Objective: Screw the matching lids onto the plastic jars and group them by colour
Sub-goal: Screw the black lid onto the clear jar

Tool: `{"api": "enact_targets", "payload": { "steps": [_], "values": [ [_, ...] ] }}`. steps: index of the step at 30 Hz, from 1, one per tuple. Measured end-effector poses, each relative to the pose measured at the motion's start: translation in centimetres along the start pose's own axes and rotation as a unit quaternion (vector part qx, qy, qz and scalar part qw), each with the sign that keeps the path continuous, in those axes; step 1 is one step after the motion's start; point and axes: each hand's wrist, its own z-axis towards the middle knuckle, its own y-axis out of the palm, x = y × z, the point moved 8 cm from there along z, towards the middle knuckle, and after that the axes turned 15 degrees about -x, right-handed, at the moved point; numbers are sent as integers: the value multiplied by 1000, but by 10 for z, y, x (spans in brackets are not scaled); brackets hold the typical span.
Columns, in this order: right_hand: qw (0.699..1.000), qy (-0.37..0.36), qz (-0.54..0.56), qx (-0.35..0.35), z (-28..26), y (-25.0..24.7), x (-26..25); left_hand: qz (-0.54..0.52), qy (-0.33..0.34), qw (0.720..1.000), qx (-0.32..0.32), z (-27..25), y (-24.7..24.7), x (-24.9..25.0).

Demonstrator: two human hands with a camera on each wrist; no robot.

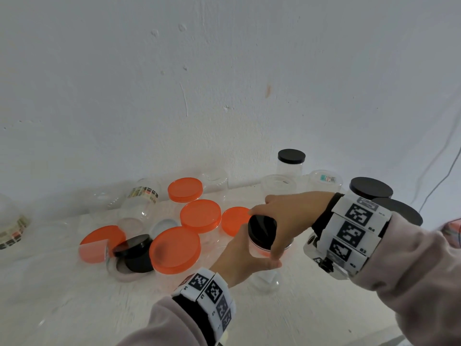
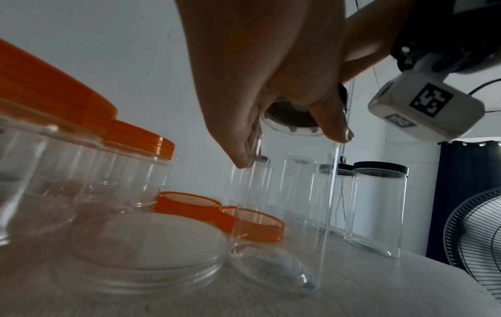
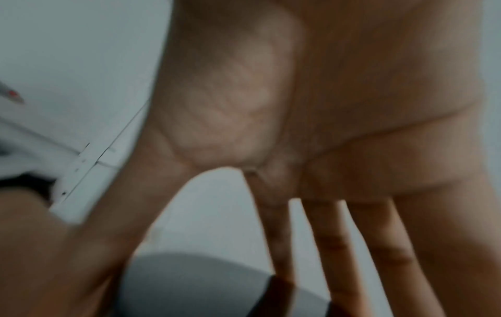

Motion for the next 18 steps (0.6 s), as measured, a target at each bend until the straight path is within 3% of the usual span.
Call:
{"api": "enact_targets", "payload": {
  "steps": [5, 10, 14, 18],
  "values": [
    [998, -46, -13, 31, -2, -6, -3, 1, 4, 1000, 2, -1, 1, 2],
    [995, -32, 30, 91, 4, -3, 9, -17, 9, 1000, 14, -2, 2, 2],
    [995, -12, 53, 79, 5, 1, 12, -26, 7, 1000, 3, -1, 2, 0],
    [998, -25, 54, 4, 3, 1, 10, -3, 1, 1000, 2, -1, 2, 2]
  ]
}}
